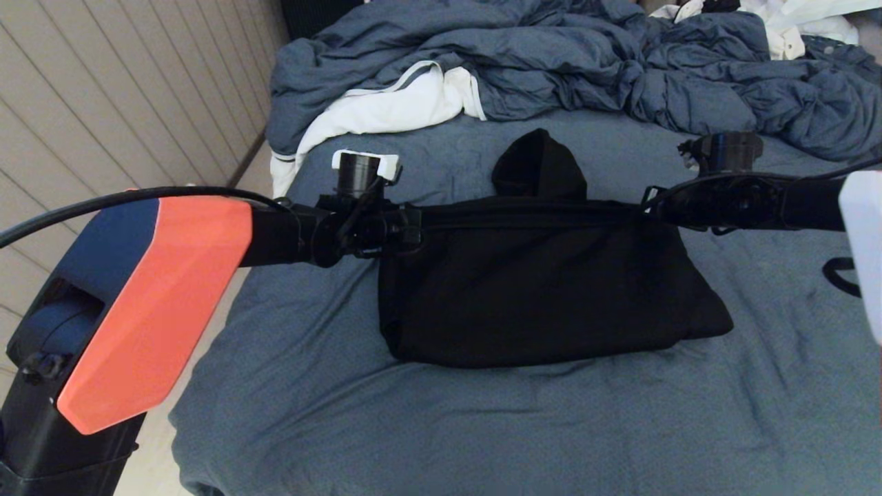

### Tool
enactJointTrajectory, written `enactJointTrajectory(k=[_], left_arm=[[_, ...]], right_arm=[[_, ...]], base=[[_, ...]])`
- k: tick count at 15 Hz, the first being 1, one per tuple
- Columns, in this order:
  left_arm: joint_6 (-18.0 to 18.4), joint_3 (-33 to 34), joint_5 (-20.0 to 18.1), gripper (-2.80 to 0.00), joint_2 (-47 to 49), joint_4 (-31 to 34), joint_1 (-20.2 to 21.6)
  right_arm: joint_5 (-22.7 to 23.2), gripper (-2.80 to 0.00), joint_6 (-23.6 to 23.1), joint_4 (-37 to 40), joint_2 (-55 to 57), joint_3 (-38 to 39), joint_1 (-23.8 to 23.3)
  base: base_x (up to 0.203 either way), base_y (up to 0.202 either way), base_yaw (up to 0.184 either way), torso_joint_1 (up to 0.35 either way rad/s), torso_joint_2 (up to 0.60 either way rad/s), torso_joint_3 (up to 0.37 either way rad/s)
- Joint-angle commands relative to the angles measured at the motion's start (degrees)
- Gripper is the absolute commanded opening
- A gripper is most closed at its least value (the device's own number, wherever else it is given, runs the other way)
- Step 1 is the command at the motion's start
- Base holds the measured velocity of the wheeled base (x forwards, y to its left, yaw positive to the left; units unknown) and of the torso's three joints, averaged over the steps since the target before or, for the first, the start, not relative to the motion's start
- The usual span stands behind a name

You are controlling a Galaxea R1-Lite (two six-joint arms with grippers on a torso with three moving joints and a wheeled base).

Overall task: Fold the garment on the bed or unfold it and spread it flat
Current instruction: Fold the black sweatshirt

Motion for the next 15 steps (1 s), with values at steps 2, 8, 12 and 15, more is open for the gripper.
enactJointTrajectory(k=[2,8,12,15], left_arm=[[-0.1,0.0,0.7,-2.8,0.0,-0.1,0.0],[0.0,0.0,0.5,0.0,-1.2,0.1,0.2],[0.0,0.0,0.5,0.0,-6.0,1.0,0.6],[-0.1,0.0,0.8,0.0,-11.0,5.3,1.4]], right_arm=[[0.1,0.0,0.1,0.0,0.1,-0.1,0.0],[0.4,0.0,-0.3,-0.1,-0.6,0.0,-0.1],[0.5,0.0,-0.3,0.1,-3.1,0.0,-0.2],[0.6,0.0,-0.3,0.8,-6.3,0.0,-1.1]], base=[[0.0,0.0,0.0,0.0,0.0,0.0],[0.0,0.0,0.0,0.0,0.0,0.0],[0.0,0.0,0.0,0.0,0.0,0.0],[0.0,0.0,0.0,0.0,0.0,0.0]])
